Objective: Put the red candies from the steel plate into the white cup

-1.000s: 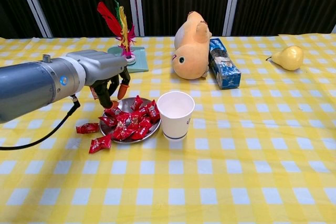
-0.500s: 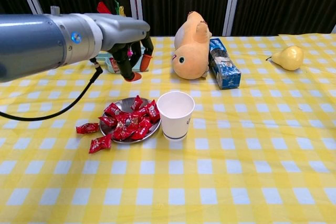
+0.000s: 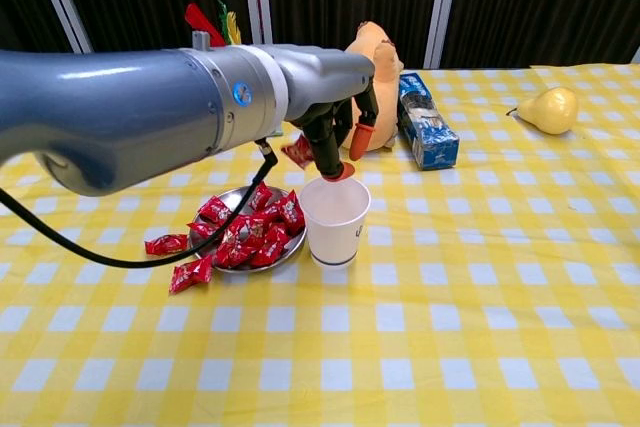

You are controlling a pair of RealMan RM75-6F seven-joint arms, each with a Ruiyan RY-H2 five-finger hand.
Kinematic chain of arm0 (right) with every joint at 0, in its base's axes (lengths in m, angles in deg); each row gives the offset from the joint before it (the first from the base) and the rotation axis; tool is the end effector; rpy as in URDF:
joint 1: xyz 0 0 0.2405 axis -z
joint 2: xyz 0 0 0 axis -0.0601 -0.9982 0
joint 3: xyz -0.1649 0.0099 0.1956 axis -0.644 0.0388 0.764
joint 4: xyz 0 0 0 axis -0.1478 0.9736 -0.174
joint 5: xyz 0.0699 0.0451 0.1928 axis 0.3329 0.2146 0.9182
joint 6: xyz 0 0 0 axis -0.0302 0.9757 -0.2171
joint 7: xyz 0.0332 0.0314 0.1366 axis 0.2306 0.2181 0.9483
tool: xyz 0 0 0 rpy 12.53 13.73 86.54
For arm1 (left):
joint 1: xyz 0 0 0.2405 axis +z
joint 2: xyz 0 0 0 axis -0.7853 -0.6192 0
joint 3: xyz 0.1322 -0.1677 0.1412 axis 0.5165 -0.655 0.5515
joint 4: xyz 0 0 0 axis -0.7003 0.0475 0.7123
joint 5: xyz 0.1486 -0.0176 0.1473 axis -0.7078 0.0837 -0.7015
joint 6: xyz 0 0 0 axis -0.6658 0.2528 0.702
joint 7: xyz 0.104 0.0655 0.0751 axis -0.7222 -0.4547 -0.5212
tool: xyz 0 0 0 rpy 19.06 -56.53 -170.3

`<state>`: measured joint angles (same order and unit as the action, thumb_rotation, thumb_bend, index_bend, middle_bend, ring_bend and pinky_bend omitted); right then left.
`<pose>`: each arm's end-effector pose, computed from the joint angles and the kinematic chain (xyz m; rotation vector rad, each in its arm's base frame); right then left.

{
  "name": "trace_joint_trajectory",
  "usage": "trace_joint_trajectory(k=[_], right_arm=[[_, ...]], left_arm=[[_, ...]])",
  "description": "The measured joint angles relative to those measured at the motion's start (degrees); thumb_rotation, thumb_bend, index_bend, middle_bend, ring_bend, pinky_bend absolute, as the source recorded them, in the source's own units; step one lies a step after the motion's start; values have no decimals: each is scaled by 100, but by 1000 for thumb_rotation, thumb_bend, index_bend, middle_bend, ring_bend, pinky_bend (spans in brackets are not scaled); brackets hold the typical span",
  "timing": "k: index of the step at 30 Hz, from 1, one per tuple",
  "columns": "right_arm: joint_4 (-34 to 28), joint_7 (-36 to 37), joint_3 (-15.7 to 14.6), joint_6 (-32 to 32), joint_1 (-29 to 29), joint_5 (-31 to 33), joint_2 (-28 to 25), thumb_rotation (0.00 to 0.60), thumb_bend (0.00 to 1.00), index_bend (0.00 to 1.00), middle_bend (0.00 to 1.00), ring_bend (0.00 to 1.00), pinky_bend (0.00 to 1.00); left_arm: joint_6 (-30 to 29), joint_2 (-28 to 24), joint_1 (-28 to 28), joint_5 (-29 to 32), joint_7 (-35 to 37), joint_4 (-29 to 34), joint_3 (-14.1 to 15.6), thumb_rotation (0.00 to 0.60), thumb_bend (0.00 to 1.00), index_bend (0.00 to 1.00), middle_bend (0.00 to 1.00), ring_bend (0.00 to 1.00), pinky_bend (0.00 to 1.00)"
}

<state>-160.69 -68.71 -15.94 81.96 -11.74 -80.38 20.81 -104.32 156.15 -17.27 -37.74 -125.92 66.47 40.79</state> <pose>-0.2850 -0.1813 0.1335 1.4189 -1.3162 1.0736 0.0336 0.3068 -0.0548 -2.0143 -0.8090 -0.8202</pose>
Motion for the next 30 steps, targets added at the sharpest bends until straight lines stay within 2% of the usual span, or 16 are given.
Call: trace_joint_trajectory(k=[9, 14, 20, 27, 30], right_arm=[[-2, 34, -5, 20, 4, -31, -5, 600, 327, 0, 0, 0, 0], [7, 57, 3, 31, 6, -27, -1, 600, 327, 0, 0, 0, 0], [9, 48, 1, 21, 1, -26, 0, 600, 327, 0, 0, 0, 0], [-15, -5, -5, 26, 8, -23, 2, 600, 327, 0, 0, 0, 0], [-9, -4, -4, 30, 11, -17, 2, 600, 327, 0, 0, 0, 0]], left_arm=[[-71, 533, -102, -155, 215, -440, 12, 600, 391, 551, 697, 924, 968], [-102, 596, -87, -222, 241, -523, 58, 600, 391, 551, 697, 924, 968], [-157, 411, -9, -218, 206, -363, 80, 600, 390, 550, 697, 924, 968], [-205, -162, 186, -61, 7, 94, 304, 600, 391, 541, 693, 924, 968], [-213, -282, 263, -52, -1, 236, 393, 600, 379, 500, 656, 924, 967]])
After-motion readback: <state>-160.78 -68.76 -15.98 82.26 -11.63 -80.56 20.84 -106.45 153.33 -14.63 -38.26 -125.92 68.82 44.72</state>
